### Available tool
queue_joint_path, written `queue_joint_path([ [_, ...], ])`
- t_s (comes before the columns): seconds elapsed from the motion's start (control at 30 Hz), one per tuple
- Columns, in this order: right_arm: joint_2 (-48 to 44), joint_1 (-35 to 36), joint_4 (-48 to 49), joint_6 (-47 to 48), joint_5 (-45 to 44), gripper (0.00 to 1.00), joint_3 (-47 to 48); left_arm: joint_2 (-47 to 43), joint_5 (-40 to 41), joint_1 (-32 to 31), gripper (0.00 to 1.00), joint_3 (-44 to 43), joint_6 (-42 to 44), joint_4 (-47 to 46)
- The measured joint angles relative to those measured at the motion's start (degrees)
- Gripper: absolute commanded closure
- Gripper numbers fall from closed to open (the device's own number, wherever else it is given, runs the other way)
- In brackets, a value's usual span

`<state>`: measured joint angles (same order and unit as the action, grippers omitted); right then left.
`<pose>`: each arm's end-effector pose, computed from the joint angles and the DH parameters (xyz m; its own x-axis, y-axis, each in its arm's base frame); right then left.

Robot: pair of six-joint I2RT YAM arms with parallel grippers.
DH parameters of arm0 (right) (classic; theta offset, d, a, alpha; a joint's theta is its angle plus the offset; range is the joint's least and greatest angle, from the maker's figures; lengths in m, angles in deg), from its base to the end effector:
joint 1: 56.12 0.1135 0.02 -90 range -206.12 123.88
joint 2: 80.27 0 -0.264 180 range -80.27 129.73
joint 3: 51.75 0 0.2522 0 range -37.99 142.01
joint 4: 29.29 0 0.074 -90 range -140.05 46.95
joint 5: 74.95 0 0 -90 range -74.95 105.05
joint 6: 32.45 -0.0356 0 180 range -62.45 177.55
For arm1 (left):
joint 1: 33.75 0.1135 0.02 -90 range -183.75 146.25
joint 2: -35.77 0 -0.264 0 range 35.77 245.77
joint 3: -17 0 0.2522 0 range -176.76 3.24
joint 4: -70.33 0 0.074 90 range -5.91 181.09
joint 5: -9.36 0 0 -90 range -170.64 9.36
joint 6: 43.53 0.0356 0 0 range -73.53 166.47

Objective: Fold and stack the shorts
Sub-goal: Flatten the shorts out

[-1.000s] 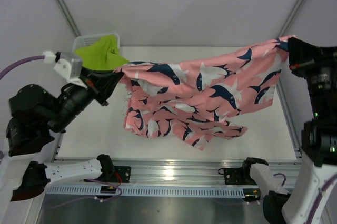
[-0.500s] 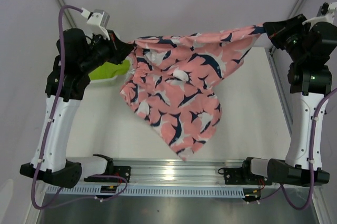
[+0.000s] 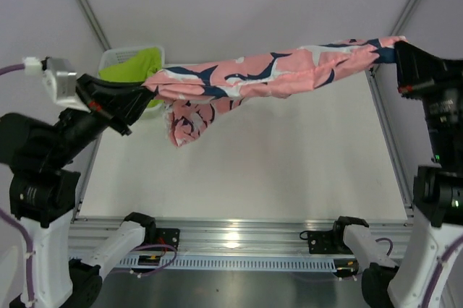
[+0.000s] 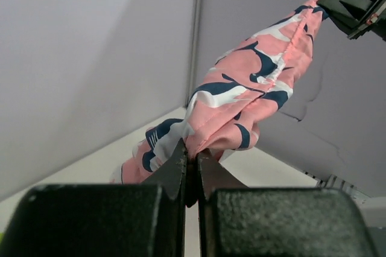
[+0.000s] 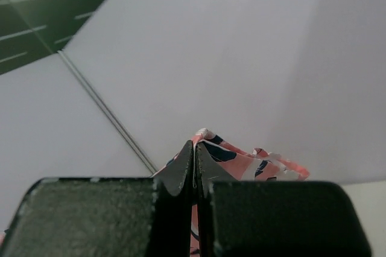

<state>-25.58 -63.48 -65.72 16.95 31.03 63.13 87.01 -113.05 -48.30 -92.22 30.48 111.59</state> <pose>0.0923 -0.0020 0.5914 0.2209 0.6023 -0.7671 -0.3563 0.7820 0.5114 0.0805 -0.0406 0.5631 0.0724 -0.2591 -0.9631 0.7582 0.6417 -0.1156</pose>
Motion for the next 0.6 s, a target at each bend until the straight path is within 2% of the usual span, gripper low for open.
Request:
queue_joint_path([
  [0.13,-7.50,0.00,0.00,0.37,-1.38,1.00,2.16,-4.11,-1.29,0.00,1.00,-0.63,-1.07,-2.25],
  [0.27,-8.31,-0.07,-1.40,1.29,-2.97,1.00,10.32,-3.15,-1.88,0.00,1.00,-4.20,-2.34,-2.01],
  [0.4,-1.53,-0.39,-8.15,2.08,-3.56,1.00,24.79,2.93,-1.95,0.00,1.00,-13.46,-3.98,0.44],
  [0.5,6.69,-0.50,-12.26,2.29,-2.95,1.00,34.73,6.97,-0.92,0.00,1.00,-15.65,-5.42,0.13],
  [0.6,9.97,-0.50,-12.57,2.27,-1.51,1.00,27.89,8.87,0.22,0.02,1.00,-10.43,-7.04,-1.53],
])
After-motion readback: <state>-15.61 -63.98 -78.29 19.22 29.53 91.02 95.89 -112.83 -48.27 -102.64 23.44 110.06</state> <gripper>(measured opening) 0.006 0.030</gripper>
